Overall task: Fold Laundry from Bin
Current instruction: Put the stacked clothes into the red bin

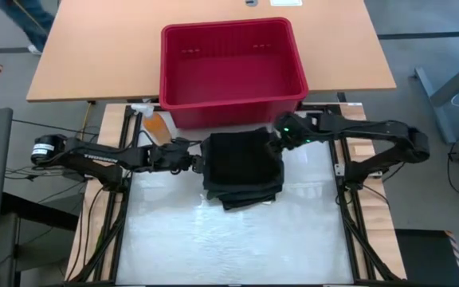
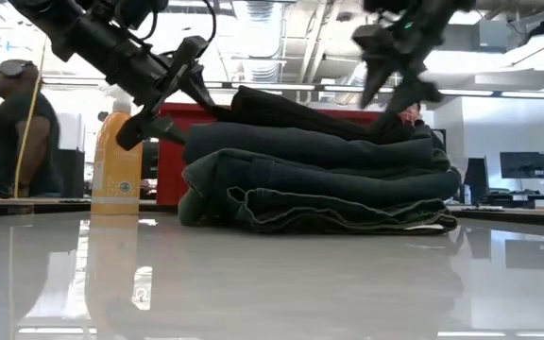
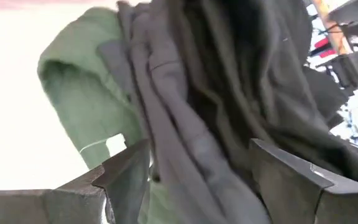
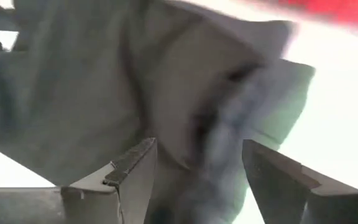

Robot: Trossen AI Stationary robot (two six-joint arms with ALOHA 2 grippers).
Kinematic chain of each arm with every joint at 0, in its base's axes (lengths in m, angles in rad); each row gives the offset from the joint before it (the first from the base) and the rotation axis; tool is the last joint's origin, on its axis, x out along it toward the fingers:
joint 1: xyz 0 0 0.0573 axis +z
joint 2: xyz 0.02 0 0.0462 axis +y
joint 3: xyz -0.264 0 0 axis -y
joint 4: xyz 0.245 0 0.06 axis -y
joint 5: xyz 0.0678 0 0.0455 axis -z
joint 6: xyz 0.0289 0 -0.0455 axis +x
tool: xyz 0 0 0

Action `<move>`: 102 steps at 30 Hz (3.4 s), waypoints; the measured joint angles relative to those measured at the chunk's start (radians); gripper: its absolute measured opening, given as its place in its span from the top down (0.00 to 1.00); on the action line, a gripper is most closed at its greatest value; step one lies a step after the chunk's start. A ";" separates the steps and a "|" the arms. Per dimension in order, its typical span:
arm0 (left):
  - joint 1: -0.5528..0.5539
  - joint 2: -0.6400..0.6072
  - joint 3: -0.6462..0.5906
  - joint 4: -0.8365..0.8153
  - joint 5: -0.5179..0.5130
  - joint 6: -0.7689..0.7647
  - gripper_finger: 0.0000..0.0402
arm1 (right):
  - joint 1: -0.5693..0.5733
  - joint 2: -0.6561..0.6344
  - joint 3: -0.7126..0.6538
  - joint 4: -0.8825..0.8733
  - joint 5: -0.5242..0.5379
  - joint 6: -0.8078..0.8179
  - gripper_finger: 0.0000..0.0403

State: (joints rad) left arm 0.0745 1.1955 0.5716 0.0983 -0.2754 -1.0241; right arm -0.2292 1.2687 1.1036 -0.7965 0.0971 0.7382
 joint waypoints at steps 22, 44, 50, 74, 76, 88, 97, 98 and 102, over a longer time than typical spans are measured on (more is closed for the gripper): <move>0.039 0.268 -0.168 0.350 0.100 -0.178 0.31 | 0.180 -0.323 -0.717 0.546 0.179 0.468 0.34; 0.051 0.558 0.086 0.272 0.208 -0.148 0.40 | 0.248 0.272 -0.750 1.250 0.157 0.616 0.51; 0.060 0.620 0.088 0.392 0.289 -0.174 0.57 | 0.253 0.305 -0.699 1.282 0.117 0.556 0.71; 0.017 0.475 0.116 0.556 0.405 -0.034 0.81 | 0.402 -0.030 -0.649 1.110 0.311 0.355 0.71; 0.009 0.442 0.116 0.561 0.392 -0.023 0.81 | 0.414 -0.060 -0.644 1.114 0.338 0.336 0.71; 0.014 0.158 0.200 0.450 0.237 0.085 0.81 | 0.336 -0.170 -0.296 0.873 0.378 0.057 0.71; 0.191 0.115 0.561 -0.024 0.230 0.240 0.81 | 0.069 -0.117 0.067 0.587 0.210 -0.136 0.71; 0.216 0.120 0.610 -0.069 0.231 0.264 0.81 | 0.029 -0.106 0.098 0.584 0.168 -0.169 0.71; 0.316 0.163 0.786 -0.198 0.245 0.349 0.82 | -0.121 -0.038 0.228 0.585 0.009 -0.285 0.71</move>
State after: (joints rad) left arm 0.3908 1.3586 1.3575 -0.0998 -0.0307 -0.6754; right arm -0.3497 1.2309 1.3312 -0.2113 0.1062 0.4528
